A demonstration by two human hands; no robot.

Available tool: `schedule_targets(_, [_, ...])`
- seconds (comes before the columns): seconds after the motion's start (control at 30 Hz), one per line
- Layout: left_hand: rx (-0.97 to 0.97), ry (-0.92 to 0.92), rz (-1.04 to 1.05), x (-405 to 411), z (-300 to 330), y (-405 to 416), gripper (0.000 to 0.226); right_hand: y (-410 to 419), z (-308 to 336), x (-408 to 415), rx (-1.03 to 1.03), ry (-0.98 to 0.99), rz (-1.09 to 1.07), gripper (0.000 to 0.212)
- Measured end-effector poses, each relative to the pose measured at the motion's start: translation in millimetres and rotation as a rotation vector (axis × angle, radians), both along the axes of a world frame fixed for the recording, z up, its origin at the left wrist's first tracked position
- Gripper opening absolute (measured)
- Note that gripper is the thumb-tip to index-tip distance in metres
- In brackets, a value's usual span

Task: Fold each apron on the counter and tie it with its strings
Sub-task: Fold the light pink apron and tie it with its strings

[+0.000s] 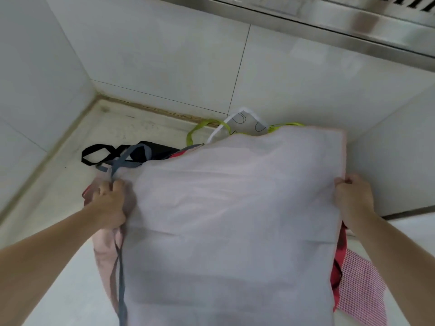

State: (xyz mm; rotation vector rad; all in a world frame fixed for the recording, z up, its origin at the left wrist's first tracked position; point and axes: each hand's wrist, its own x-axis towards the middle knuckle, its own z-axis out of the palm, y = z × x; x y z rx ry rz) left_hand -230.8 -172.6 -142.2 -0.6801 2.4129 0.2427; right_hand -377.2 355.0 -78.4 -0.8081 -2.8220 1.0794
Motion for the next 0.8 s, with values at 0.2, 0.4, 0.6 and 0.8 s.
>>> schedule_targets(0.2, [-0.143, -0.02, -0.289, 17.0, 0.1, -13.7, 0.108, -0.5, 5.6, -10.0, 0.022, -0.062, 0.032, 0.017])
schedule_targets(0.4, [-0.264, 0.418, -0.033, 16.1, 13.0, -70.0, 0.068, 3.2, 27.4, -26.9, 0.072, 0.209, -0.106, 0.023])
schedule_targets(0.6, [-0.397, 0.237, 0.057, 10.3, 23.0, -57.3, 0.059, -6.2, 29.2, -11.6, 0.097, 0.061, -0.077, 0.045])
schedule_targets(0.8, [-0.008, 0.636, -0.593, 34.0, 30.0, 21.9, 0.081, -79.9, 27.0, 125.9, 0.327, 0.26, 0.51, 0.051])
